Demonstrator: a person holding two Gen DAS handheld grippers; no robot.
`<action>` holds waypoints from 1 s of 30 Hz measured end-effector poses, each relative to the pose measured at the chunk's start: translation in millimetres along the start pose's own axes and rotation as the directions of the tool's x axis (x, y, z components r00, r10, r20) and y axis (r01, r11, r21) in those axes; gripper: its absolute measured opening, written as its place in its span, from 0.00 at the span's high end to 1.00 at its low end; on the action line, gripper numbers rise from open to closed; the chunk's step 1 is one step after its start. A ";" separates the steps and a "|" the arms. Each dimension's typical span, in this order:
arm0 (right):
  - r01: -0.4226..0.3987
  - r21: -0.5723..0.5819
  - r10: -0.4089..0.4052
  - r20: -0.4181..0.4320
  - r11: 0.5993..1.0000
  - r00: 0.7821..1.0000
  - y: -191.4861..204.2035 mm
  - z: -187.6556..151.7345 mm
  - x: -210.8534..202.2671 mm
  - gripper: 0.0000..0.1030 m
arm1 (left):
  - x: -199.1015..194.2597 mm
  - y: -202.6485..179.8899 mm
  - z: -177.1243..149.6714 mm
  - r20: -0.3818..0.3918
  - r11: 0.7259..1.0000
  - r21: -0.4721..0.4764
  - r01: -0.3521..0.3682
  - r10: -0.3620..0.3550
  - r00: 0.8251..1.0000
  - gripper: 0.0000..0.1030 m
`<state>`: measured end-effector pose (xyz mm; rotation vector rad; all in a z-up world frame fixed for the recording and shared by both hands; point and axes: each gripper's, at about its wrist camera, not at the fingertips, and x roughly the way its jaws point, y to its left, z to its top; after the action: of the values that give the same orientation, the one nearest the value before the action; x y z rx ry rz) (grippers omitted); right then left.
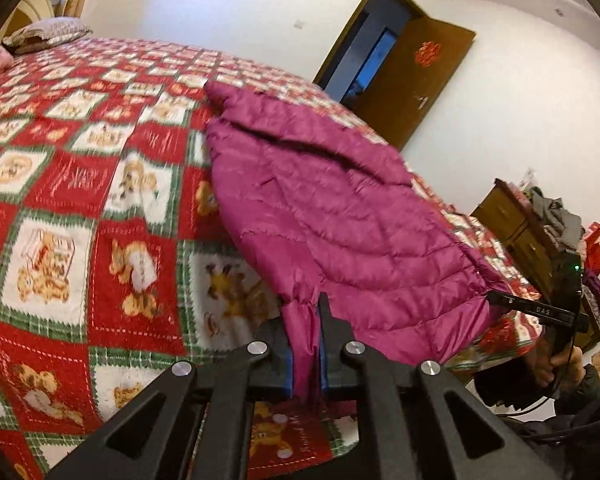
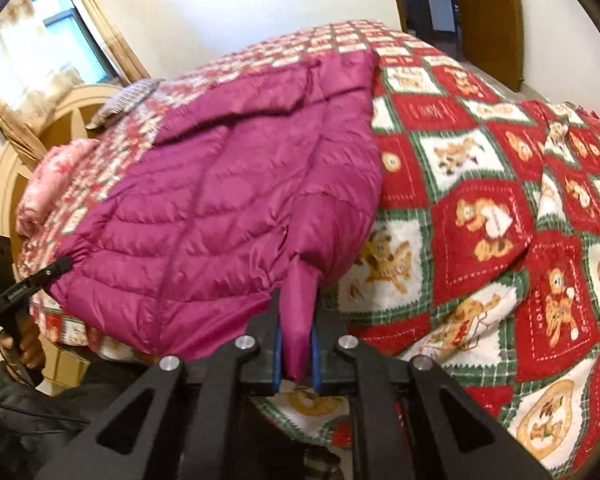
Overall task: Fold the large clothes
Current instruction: 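Lift the hem with both grippers and fold it toward the collar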
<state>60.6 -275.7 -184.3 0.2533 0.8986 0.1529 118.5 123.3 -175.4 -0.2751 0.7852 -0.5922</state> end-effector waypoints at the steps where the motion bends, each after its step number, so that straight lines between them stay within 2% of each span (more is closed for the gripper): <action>1: -0.008 -0.002 0.008 0.006 1.000 1.000 2.3 1.6 -2.4 0.88 | -4.7 -2.5 1.0 0.011 1.000 0.006 0.017 -0.017 1.000 0.93; 8: -0.065 0.002 0.065 0.045 0.998 0.997 1.7 7.3 -17.6 0.88 | -30.4 -20.7 10.6 0.089 0.992 0.080 0.099 -0.106 0.990 0.93; 15: -0.067 -0.033 0.070 0.101 0.997 0.992 9.2 3.1 -56.3 0.88 | -56.6 -43.4 13.7 0.149 0.986 0.151 0.077 -0.099 0.984 0.93; 19: -0.057 -0.055 0.065 0.149 0.997 0.987 14.7 2.4 -83.3 0.88 | -78.1 -55.7 19.3 0.184 0.983 0.158 0.099 -0.128 0.975 0.93; 24: -0.075 -0.054 0.086 0.227 0.996 0.970 17.7 10.3 -117.2 0.88 | -107.9 -73.7 33.5 0.234 0.972 0.194 0.131 -0.176 0.956 0.93; 27: -0.095 -0.039 0.102 0.269 0.995 0.958 15.0 23.7 -126.8 0.88 | -115.0 -77.9 45.1 0.246 0.972 0.214 0.102 -0.155 0.957 0.93; 30: -0.144 -0.002 0.138 0.307 0.990 0.942 8.9 42.4 -127.8 0.88 | -114.0 -72.2 59.1 0.268 0.976 0.192 0.100 -0.150 0.952 0.93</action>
<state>15.2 -303.8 -60.4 0.3505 0.5731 0.2310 69.6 133.8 -36.8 -0.2410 0.4386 -0.7202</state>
